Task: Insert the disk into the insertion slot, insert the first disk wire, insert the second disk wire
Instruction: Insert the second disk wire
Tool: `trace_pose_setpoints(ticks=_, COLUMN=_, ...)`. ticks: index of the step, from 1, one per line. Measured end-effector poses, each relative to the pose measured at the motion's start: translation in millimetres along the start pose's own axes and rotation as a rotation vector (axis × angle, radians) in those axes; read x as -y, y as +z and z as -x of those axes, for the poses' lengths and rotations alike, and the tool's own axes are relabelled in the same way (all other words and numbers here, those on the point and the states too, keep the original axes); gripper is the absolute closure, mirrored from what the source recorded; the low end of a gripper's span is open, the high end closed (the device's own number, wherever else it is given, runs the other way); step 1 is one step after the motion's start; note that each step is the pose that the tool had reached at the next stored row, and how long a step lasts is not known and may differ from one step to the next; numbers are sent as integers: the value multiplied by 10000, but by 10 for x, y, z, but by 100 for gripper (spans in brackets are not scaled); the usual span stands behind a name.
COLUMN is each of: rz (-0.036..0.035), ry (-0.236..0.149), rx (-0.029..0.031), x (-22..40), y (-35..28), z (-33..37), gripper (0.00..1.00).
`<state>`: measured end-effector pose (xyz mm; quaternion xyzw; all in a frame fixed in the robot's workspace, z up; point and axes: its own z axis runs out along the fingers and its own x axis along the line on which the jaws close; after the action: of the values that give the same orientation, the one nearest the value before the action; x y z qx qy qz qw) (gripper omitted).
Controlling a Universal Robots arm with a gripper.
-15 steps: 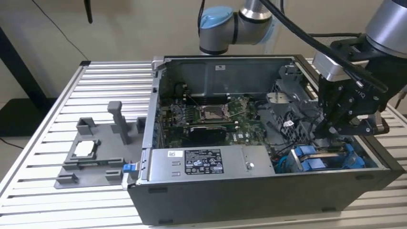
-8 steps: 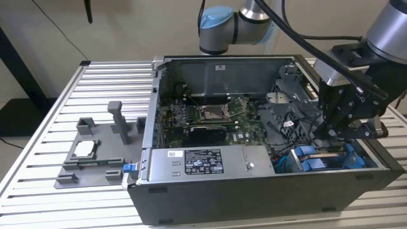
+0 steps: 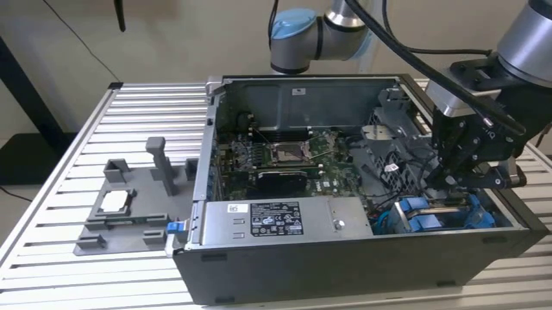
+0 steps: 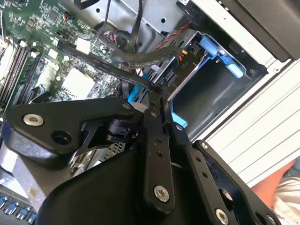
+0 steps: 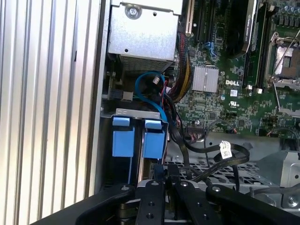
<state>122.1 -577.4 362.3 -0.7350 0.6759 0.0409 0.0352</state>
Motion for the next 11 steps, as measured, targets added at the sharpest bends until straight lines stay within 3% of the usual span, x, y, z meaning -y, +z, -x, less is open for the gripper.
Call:
trace_pose_setpoints(ticks=2, rz=24, ry=4, rx=2, x=1, y=0, z=-1, gripper=85)
trace_pose_setpoints(ticks=3, rz=94, ry=10, rx=13, x=5, y=0, z=-4, gripper=85)
trace_pose_setpoints(ticks=6, rz=422, ry=45, rx=84, x=24, y=2, z=-14, gripper=85)
trace_pose_setpoints(ticks=7, rz=484, ry=51, rx=130, x=32, y=3, z=-19, gripper=85)
trace_pose_setpoints(ticks=11, rz=546, ry=51, rx=394, x=57, y=6, z=-54, gripper=85)
